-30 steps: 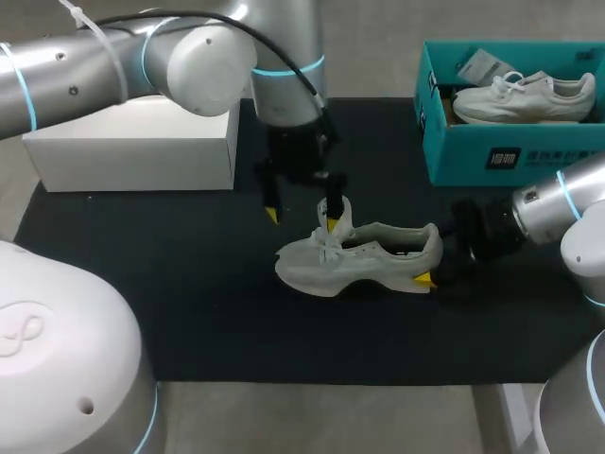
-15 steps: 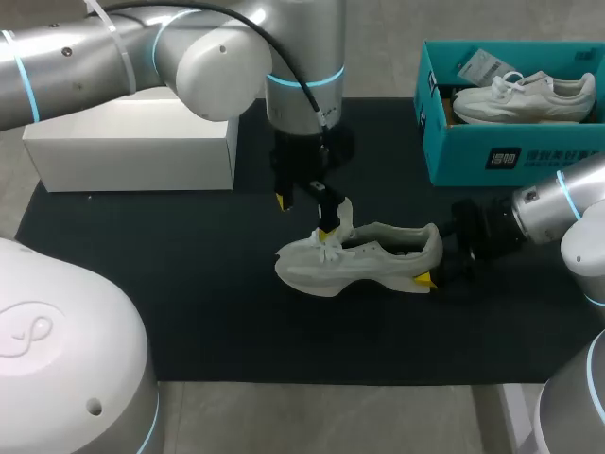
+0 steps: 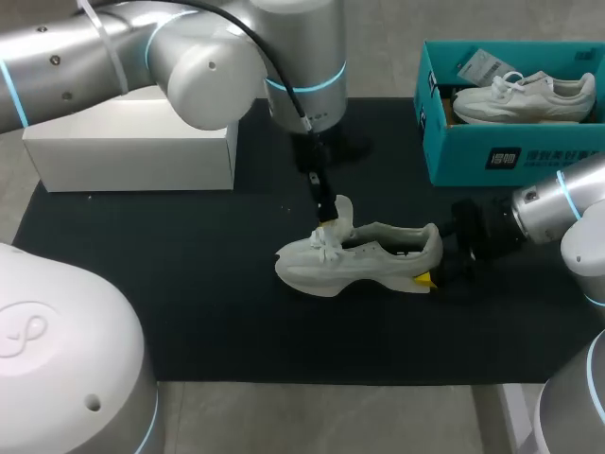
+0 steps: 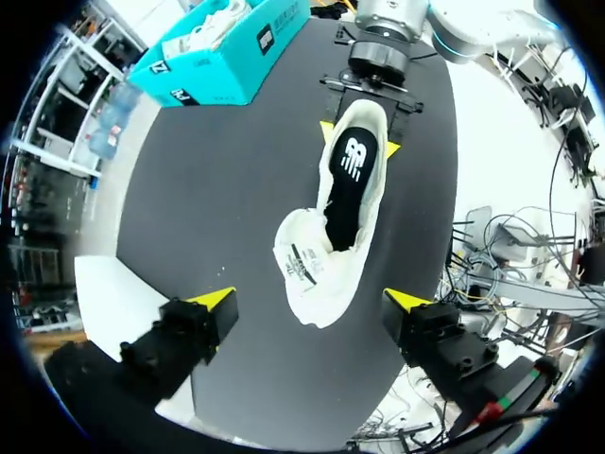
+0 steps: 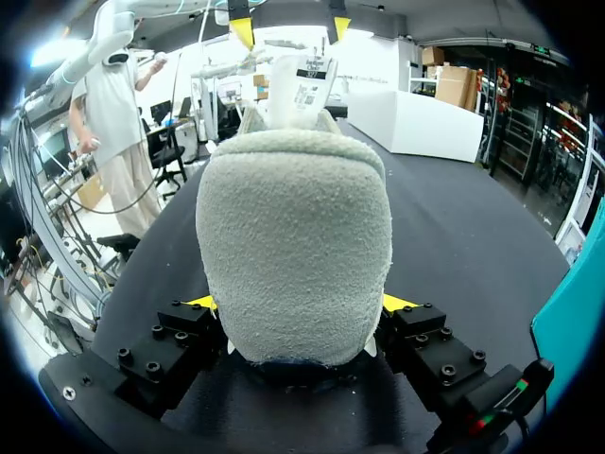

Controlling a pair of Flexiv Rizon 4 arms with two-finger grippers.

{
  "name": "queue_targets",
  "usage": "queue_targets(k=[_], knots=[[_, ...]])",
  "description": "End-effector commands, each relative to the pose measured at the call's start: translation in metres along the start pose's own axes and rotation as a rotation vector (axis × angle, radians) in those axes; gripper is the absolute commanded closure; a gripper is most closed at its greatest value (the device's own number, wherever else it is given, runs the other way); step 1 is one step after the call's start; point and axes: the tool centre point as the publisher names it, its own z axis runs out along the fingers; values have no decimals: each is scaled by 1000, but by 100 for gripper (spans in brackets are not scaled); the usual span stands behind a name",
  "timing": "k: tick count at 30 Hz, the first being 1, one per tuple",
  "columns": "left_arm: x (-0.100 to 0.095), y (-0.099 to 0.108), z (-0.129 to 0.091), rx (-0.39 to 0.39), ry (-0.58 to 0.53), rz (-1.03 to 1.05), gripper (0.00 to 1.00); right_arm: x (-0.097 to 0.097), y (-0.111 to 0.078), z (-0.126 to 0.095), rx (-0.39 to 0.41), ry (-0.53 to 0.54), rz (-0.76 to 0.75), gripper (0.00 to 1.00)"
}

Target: Take the shoe out of the shoebox, open the shoe tongue, remove and reinsert the insole, then place the shoe into the shoebox

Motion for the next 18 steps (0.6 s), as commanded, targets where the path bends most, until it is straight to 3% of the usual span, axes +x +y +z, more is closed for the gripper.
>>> queue_targets(k=[1, 2, 3, 4, 5, 12, 18], knots=[[7, -7, 2, 160, -75, 543, 0, -1, -4, 3, 2, -2, 0, 100], [8, -10, 4, 158, -68, 549, 0, -1, -4, 3, 2, -2, 0, 100], [9, -15, 5, 160, -59, 552, 52, -1, -4, 3, 2, -2, 0, 100], [10, -18, 6, 163, -46, 547, 84, -1, -4, 3, 2, -2, 0, 100], [12, -22, 6, 165, -39, 556, 100, -1, -4, 3, 2, -2, 0, 100], [26, -45, 11, 125, 14, 520, 100, -1, -4, 3, 2, -2, 0, 100], [34, -60, 22, 43, 27, 519, 100, -1, -4, 3, 2, -2, 0, 100]])
